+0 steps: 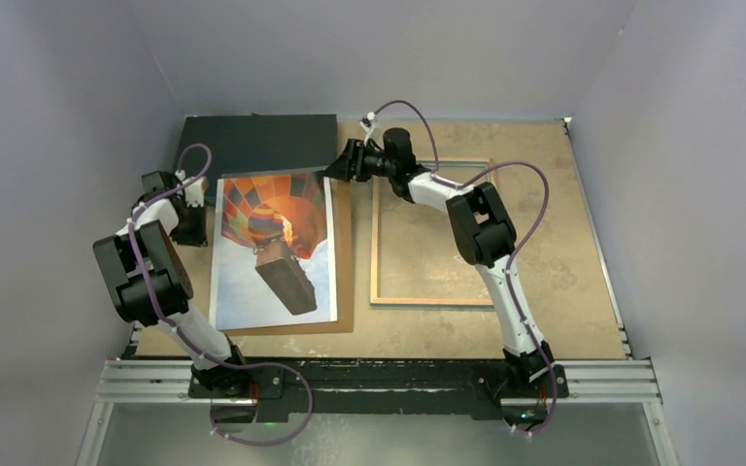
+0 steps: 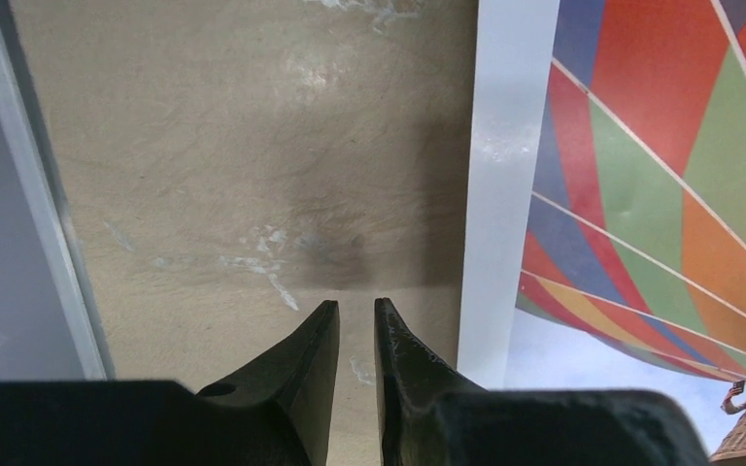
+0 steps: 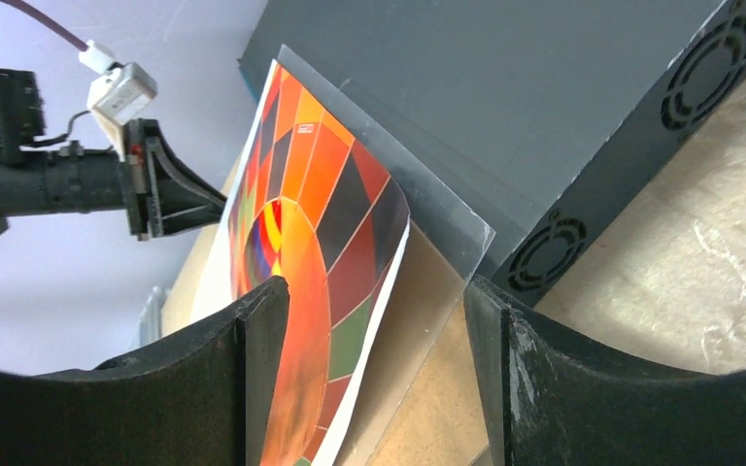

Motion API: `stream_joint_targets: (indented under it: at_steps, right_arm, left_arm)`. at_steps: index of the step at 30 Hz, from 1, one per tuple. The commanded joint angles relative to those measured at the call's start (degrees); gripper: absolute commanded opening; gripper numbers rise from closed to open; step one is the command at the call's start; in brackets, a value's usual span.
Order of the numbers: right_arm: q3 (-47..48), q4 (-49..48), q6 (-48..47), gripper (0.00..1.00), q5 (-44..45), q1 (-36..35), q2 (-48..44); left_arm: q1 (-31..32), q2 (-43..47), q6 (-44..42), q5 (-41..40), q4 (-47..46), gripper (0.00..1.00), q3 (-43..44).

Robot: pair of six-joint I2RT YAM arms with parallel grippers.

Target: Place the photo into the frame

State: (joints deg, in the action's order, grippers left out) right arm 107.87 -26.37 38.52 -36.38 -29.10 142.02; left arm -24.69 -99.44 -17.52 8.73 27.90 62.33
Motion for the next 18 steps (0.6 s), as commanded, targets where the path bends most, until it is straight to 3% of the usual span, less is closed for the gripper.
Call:
stream_joint_targets:
  at_steps: [1,9,18]
  right_arm:
    - [-5.3,-11.9,8.1,0.69,-6.0,0.5,-4.7]
    - [-8.4,-22.3,16.1,0.66,-10.4,0.8,-4.9]
    - [-9.8,-25.8,18.2,0.63,-10.8,0.9,-6.5]
  left_arm:
    - [0.8,-0.5,1.0,0.2,-2.4,0.17,-1.5]
    - [1.5,-2.1,1.4,-0.1,-3.8,0.11,-2.5]
    - [2.5,-2.3,1.4,-0.3,-4.9,0.06,-3.8]
